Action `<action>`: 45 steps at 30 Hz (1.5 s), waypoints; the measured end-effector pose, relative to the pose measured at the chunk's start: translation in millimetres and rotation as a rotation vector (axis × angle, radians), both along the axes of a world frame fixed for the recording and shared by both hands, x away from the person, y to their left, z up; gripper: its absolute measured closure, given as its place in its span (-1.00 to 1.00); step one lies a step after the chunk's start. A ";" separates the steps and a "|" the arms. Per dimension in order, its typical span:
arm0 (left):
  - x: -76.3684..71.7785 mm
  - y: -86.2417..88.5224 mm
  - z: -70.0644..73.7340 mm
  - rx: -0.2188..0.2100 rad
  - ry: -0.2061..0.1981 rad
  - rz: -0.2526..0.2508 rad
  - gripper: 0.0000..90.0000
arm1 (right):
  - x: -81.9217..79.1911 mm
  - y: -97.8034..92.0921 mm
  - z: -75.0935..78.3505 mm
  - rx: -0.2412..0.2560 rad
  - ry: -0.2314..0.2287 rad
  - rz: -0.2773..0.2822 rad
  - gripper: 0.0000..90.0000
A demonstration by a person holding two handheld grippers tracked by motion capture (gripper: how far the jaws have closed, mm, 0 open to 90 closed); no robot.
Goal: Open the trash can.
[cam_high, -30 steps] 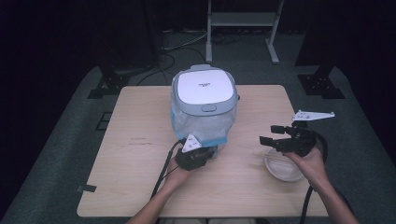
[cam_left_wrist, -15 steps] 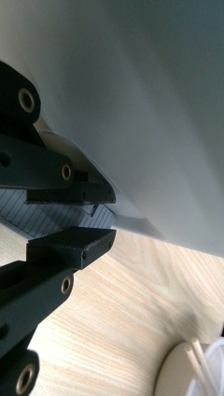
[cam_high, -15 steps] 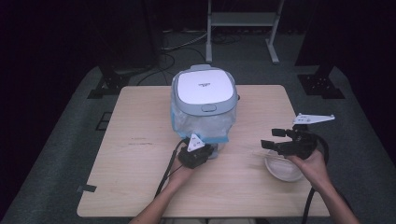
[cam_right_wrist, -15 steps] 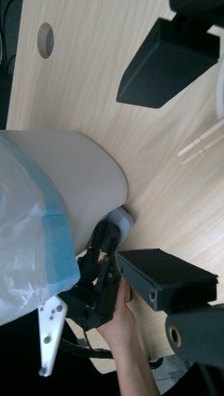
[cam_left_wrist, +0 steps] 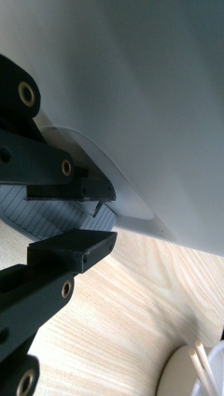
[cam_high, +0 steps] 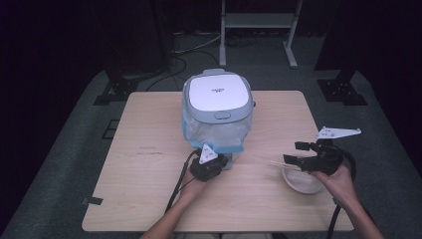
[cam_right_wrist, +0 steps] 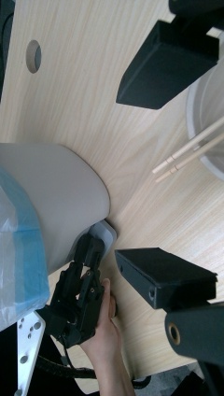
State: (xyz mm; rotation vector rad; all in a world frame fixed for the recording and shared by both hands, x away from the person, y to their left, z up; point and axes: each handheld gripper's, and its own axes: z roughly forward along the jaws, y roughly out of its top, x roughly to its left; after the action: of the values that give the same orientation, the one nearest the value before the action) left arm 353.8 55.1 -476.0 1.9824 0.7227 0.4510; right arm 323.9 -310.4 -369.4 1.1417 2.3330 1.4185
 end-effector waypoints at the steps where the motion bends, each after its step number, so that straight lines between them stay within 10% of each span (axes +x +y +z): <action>1: -1.2 -1.1 -0.1 0.009 -0.008 0.001 0.66 | -0.6 -1.3 -1.0 0.005 -0.001 -0.002 -0.57; 17: -1.0 -3.2 -1.4 0.026 -0.011 0.002 0.73 | -7.1 -16.6 -14.7 -0.003 0.010 -0.013 -0.57; 25: -2.3 -10.5 -3.4 0.111 -0.020 -0.002 0.76 | -10.8 -24.2 -18.0 0.006 0.012 -0.021 -0.57; 28: 3.0 -8.7 -3.5 0.094 0.031 0.002 0.77 | -11.3 -25.4 -18.5 0.005 0.009 -0.018 -0.57; 45: 4.0 -9.4 -3.9 0.101 0.027 0.009 0.80 | -8.5 -29.7 -27.8 -0.069 0.024 0.044 -0.56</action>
State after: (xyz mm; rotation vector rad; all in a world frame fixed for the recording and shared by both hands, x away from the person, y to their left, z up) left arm 357.9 45.7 -480.0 2.0843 0.7387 0.4750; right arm 315.5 -340.1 -397.2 1.1005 2.4179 1.3344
